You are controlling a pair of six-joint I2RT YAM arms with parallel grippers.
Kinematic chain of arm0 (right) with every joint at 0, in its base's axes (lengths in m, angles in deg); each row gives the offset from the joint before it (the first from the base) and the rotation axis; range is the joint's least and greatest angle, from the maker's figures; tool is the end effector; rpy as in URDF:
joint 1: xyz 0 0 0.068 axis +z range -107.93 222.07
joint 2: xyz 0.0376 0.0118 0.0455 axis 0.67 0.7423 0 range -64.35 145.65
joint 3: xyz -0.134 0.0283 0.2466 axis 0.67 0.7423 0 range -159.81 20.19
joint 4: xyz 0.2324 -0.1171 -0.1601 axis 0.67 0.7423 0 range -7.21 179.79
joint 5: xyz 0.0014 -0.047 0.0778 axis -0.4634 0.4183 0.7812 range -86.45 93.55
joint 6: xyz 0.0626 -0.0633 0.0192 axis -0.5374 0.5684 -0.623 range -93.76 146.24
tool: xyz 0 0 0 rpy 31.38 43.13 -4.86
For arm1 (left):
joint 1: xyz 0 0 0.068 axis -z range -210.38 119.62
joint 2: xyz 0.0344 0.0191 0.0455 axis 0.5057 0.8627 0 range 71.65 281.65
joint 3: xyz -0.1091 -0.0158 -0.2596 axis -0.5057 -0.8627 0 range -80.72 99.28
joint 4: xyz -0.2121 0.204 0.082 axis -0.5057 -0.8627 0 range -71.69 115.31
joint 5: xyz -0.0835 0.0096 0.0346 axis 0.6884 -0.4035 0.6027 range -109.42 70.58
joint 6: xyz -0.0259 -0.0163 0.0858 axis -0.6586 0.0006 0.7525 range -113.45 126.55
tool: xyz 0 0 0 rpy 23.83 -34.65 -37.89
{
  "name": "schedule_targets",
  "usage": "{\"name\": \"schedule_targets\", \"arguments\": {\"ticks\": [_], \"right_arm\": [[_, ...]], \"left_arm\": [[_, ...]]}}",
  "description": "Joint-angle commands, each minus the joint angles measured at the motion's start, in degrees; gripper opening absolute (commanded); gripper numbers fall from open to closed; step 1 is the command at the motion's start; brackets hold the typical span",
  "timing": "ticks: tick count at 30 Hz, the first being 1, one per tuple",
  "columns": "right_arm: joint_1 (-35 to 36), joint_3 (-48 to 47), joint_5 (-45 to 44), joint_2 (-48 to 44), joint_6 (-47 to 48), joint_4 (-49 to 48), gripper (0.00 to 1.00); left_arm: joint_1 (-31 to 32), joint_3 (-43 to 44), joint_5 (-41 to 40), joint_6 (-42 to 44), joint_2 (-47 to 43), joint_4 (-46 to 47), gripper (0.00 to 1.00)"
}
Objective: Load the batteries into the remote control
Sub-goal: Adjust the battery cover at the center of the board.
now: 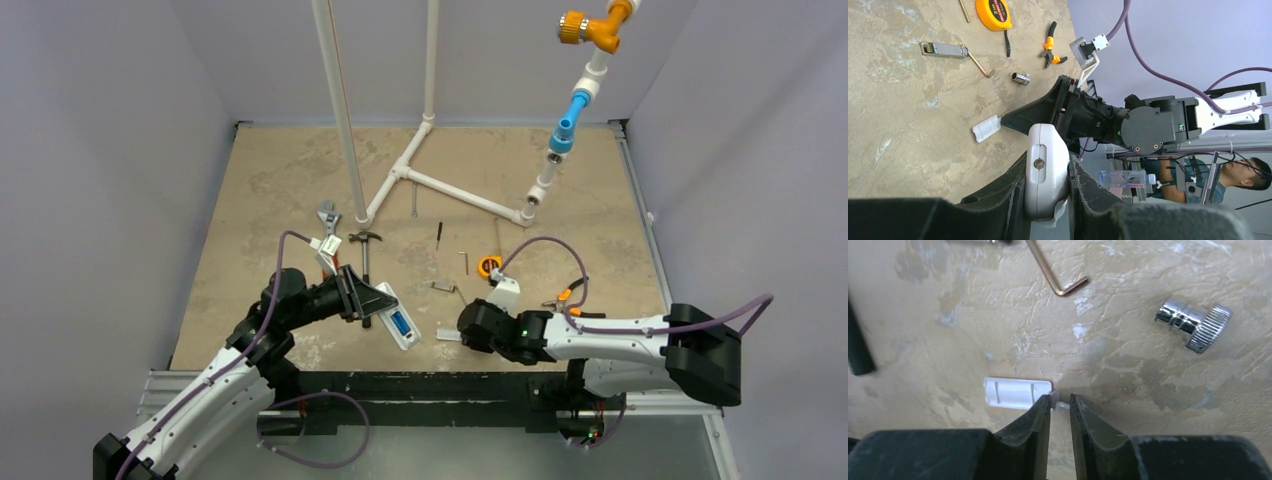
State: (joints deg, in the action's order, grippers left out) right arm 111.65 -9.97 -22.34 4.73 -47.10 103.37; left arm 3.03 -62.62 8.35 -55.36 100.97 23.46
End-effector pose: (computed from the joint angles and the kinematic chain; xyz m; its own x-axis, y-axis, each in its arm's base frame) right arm 0.1246 0.2328 0.1055 -0.8199 0.2682 -0.5059 0.0685 0.9231 0.3784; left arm 0.1639 -0.1539 0.2166 -0.8529 -0.3725 -0.3658 0.2414 0.3398 -0.9090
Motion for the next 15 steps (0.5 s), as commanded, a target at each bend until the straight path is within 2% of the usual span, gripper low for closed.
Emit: {"name": "schedule_targets", "arguments": {"ticks": [1,4,6,11,15], "right_arm": [[-0.2,5.9,-2.3,-5.3,-16.4,-3.5,0.27],[-0.2,6.5,-3.1,-7.9,-15.0,-3.6,0.36],[-0.2,5.7,-4.0,-9.3,-9.1,-3.7,0.4],[-0.2,-0.5,-6.1,-10.3,16.3,-0.9,0.55],[-1.2,-6.0,-1.0,-8.1,36.6,0.8,0.56]], "left_arm": [[-0.2,0.7,0.6,0.1,0.4,3.3,0.0],[-0.3,0.6,0.7,0.0,0.5,3.7,0.0],[-0.3,0.5,0.8,0.0,0.5,3.7,0.0],[-0.3,0.5,0.6,0.0,0.0,3.2,0.0],[-0.3,0.7,0.6,0.0,-0.1,3.1,0.0]]}}
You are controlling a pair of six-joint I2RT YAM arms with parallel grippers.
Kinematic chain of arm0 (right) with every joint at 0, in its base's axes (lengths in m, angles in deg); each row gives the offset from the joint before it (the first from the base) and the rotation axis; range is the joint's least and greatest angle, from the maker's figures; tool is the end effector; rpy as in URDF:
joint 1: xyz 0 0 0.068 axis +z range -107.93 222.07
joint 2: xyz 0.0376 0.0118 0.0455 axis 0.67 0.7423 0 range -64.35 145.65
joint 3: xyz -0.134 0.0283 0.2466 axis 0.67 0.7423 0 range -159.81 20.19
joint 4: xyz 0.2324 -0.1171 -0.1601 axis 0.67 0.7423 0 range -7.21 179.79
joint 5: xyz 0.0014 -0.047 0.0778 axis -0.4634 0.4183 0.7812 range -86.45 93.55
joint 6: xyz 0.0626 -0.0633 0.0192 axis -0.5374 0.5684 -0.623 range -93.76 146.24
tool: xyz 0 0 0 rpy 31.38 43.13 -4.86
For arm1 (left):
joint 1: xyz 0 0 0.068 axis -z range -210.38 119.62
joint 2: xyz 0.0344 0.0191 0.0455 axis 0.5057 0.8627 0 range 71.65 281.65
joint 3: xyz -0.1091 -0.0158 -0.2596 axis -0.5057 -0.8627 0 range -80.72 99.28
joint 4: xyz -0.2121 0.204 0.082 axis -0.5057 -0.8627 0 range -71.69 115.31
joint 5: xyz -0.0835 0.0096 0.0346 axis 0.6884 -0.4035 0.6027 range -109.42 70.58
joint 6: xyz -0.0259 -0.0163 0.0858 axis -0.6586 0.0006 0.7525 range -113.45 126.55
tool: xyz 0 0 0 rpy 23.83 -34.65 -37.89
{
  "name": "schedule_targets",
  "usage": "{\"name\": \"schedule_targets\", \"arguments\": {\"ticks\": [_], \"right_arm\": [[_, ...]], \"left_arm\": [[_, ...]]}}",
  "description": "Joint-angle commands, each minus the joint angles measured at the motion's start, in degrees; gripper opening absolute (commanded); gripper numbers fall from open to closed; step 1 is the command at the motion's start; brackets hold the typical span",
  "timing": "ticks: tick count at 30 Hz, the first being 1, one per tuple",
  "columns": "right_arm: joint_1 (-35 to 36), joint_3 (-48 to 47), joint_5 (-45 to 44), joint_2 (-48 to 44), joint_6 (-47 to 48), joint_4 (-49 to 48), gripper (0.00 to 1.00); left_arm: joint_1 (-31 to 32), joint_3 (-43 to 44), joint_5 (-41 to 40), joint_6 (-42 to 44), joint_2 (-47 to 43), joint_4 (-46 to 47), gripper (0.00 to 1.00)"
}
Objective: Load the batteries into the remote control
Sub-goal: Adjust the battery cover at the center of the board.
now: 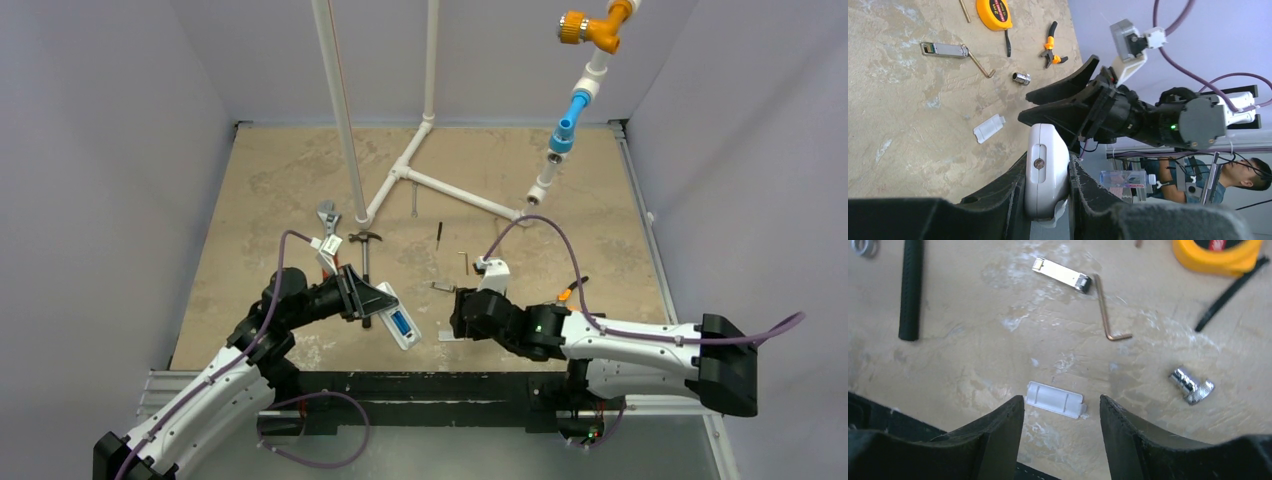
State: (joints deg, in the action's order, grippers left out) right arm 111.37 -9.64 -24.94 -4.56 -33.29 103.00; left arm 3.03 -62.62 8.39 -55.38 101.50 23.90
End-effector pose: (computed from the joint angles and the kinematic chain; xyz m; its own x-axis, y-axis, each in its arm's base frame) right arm 0.1277 0.2278 0.1444 -0.7532 0.1498 -0.6404 -0.1282 0.9216 0.3664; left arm 0.1649 -0.1546 0.2159 -0.8538 -0.3718 -0.3645 0.2401 0.3402 -0.9092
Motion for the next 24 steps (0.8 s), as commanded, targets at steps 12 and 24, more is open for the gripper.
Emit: {"name": "schedule_targets", "arguments": {"ticks": [12,24], "right_arm": [[-2.8,-15.6,17.7,16.4,47.1,3.8,0.68],[-2.8,-17.6,19.3,24.9,47.9,2.8,0.63]], "left_arm": [[-0.3,1.8,0.3,0.5,-1.4,1.5,0.0],[-0.3,2.3,-0.3,1.1,-2.2,-1.9,0.0]]}}
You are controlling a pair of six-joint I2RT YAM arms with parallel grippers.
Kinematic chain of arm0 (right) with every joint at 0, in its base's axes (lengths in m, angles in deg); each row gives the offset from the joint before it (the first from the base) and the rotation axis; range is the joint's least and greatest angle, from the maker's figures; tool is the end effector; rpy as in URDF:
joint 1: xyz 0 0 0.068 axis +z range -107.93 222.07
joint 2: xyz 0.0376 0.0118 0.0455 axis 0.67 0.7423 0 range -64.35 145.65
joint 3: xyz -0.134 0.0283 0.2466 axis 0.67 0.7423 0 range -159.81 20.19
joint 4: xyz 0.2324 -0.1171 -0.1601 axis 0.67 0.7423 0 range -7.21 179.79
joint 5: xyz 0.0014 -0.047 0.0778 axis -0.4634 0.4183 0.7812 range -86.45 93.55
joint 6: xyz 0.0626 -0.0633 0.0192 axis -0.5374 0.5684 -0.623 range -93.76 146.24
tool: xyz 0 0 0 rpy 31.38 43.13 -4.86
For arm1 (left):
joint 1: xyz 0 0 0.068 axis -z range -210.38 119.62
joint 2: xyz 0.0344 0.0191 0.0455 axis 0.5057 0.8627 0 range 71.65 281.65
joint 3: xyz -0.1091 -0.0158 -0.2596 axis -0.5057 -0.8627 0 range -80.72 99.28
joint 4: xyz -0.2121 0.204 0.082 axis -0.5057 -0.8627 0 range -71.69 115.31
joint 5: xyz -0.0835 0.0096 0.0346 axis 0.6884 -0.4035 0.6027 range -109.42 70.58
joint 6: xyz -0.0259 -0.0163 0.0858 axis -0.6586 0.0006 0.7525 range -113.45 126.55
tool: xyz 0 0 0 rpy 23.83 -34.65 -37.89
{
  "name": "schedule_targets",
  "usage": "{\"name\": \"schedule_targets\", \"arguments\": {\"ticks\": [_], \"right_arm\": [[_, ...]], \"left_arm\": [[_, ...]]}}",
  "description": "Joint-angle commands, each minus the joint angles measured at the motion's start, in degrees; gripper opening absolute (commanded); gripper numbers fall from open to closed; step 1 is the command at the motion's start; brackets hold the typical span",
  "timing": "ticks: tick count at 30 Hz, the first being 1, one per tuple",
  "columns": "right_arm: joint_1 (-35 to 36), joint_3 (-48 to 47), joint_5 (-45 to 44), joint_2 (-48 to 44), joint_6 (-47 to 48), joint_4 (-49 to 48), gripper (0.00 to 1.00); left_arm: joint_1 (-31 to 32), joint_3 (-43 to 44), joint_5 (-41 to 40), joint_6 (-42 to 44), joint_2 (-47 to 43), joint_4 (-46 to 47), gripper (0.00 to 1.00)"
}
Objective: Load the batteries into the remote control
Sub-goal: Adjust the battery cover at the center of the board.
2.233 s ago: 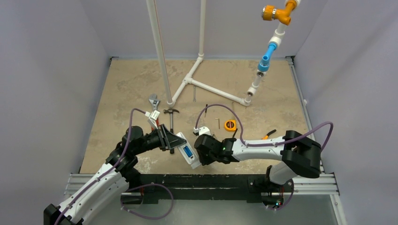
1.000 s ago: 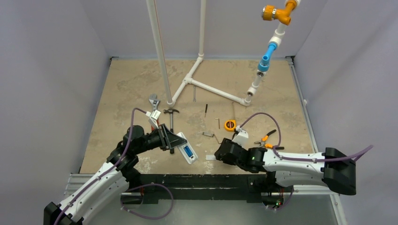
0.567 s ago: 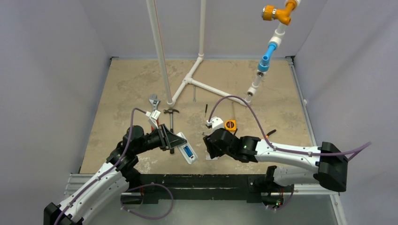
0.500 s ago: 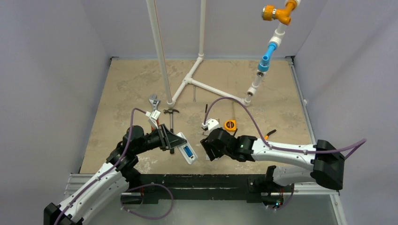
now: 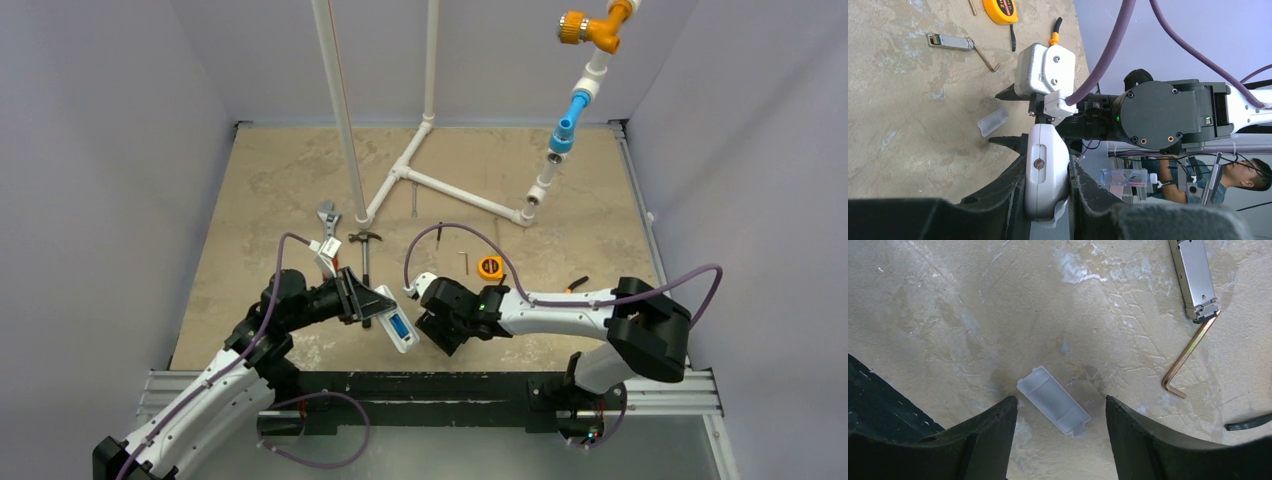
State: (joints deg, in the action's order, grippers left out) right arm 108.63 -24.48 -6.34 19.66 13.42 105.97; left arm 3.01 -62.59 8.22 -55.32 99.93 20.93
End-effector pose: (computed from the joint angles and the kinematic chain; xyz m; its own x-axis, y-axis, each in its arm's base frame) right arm 0.1426 0.2937 0.1102 -0.5377 -0.6906 -0.4837 -0.7723 0.6336 -0.0460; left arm 0.1613 -0.1519 0.2142 -0.8593 -0.3692 -0.3538 0.2221 0.3539 -0.9086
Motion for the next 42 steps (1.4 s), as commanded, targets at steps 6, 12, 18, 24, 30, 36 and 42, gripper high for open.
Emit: {"name": "schedule_targets", "arguments": {"ticks": [6,12,18,24,30,36,42], "right_arm": [[-0.1,-3.5,-0.8,3.5,-1.4,1.6,0.54],[-0.1,-5.6,-2.3,6.2,-6.4,6.6,0.44],[-0.1,-5.5,-6.5,6.2,-13.2,9.3,0.39],[-0.8,-5.5,-10.8,7.1,-17.9,10.5,0.43],[-3.7,-4.9,-11.0,8.0,-21.6,10.3,0.45],[-5.7,-3.7,-11.0,8.2,-23.9,10.8,0.43],[-5.8,-2.7,-10.2,8.4,-25.1,10.5,0.42]], "left_arm": [[-0.3,2.1,-0.1,1.1,-0.3,1.3,0.0],[-0.2,1.9,0.0,1.2,-0.1,1.4,0.0],[-0.3,1.6,0.0,1.1,-0.2,1.7,0.0],[-0.3,1.6,0.2,0.9,0.4,2.3,0.0],[-0.3,1.6,0.1,1.0,0.1,1.9,0.0],[-0.3,1.4,0.0,1.0,0.3,2.0,0.0],[-0.3,1.4,0.2,1.0,0.6,2.4,0.0]]}}
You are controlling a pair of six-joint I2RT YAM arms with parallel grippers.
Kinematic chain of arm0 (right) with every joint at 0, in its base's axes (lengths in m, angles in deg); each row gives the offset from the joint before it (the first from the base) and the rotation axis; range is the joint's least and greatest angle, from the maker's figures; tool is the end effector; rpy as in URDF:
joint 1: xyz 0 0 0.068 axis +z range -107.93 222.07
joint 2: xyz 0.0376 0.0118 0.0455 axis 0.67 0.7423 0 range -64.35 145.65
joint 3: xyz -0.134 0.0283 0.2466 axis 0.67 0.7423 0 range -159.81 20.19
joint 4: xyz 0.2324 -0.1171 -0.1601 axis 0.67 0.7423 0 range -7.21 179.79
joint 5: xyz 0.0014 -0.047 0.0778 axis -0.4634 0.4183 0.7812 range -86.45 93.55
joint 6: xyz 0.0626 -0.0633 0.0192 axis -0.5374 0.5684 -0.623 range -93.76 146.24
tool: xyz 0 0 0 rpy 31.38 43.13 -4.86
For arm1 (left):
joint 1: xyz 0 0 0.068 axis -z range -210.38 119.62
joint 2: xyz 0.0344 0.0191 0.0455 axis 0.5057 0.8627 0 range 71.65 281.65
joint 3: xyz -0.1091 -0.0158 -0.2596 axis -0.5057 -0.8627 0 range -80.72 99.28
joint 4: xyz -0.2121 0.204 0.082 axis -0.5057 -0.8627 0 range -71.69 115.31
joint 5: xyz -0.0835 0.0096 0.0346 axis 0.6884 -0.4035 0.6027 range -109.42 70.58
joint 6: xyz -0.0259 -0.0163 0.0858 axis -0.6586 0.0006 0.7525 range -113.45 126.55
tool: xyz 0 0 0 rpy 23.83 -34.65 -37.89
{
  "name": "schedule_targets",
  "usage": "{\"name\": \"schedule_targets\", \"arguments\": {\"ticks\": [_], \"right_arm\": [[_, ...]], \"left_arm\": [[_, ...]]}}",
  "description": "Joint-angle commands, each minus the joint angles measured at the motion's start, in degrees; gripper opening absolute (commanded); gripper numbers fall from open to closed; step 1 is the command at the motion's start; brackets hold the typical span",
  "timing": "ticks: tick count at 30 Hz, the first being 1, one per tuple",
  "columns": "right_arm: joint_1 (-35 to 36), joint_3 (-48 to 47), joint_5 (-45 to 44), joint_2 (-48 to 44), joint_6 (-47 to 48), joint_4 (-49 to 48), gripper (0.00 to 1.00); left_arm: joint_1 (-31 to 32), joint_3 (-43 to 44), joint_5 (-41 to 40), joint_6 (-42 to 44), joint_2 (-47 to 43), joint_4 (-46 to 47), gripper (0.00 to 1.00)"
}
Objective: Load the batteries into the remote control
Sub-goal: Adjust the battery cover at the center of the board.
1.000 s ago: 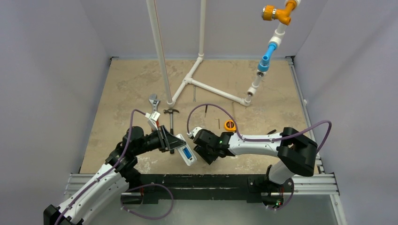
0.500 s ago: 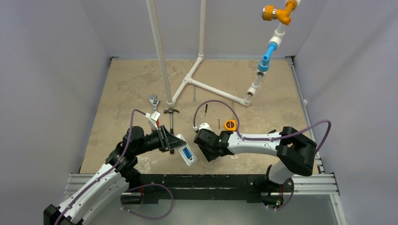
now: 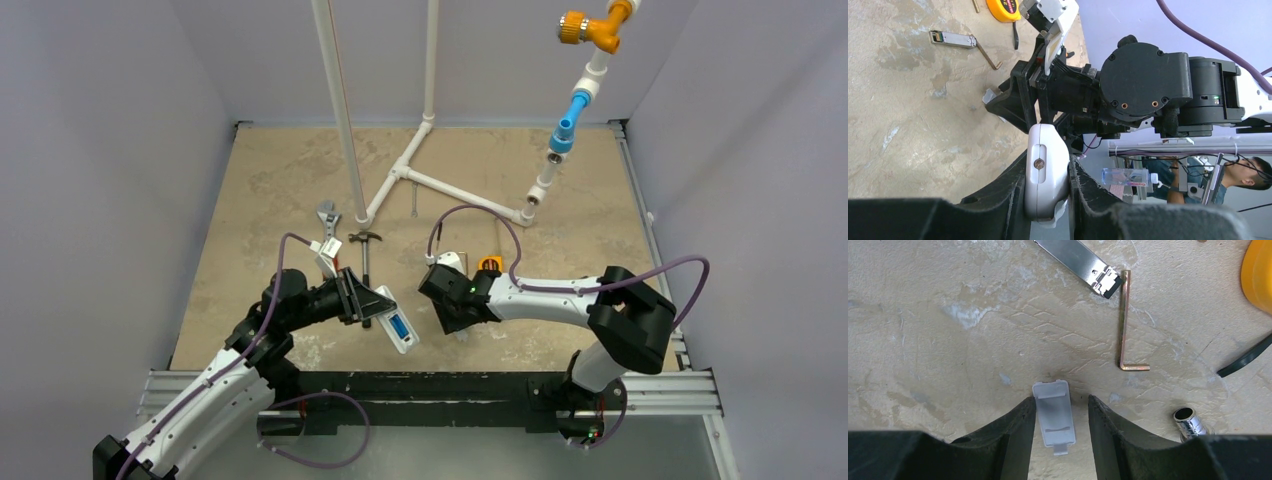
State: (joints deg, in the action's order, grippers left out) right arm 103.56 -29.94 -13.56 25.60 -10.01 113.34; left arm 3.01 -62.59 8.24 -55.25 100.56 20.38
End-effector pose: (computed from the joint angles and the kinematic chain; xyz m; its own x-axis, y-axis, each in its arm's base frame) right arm 0.1801 0.2813 0.1033 -0.8313 -0.3463 -0.4347 -0.3734 0.9273 -0.0247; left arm 0.1619 -0.1523 0.2107 -0.8652 -0.3646 -0.3442 0.2076 0.3645 -0.9078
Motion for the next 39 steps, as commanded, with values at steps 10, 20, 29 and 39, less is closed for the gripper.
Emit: {"name": "schedule_targets", "arguments": {"ticks": [10,20,29,39], "right_arm": [[-1.4,3.2,-3.5,2.0,-4.9,2.3,0.42],[-1.5,1.6,-9.0,-4.7,-5.5,1.4,0.45],[-1.6,5.5,-3.5,-14.7,-2.4,-9.8,0.54],[-2.4,12.2,-4.3,-20.8,-7.4,-11.3,0.32]], "left_arm": [[-0.3,1.6,0.2,0.8,-0.2,2.8,0.0],[-0.3,2.4,0.3,1.4,-0.4,1.8,0.0],[-0.3,2.6,0.5,1.0,0.0,2.3,0.0],[-0.3,2.7,0.3,1.1,0.2,2.3,0.0]]}}
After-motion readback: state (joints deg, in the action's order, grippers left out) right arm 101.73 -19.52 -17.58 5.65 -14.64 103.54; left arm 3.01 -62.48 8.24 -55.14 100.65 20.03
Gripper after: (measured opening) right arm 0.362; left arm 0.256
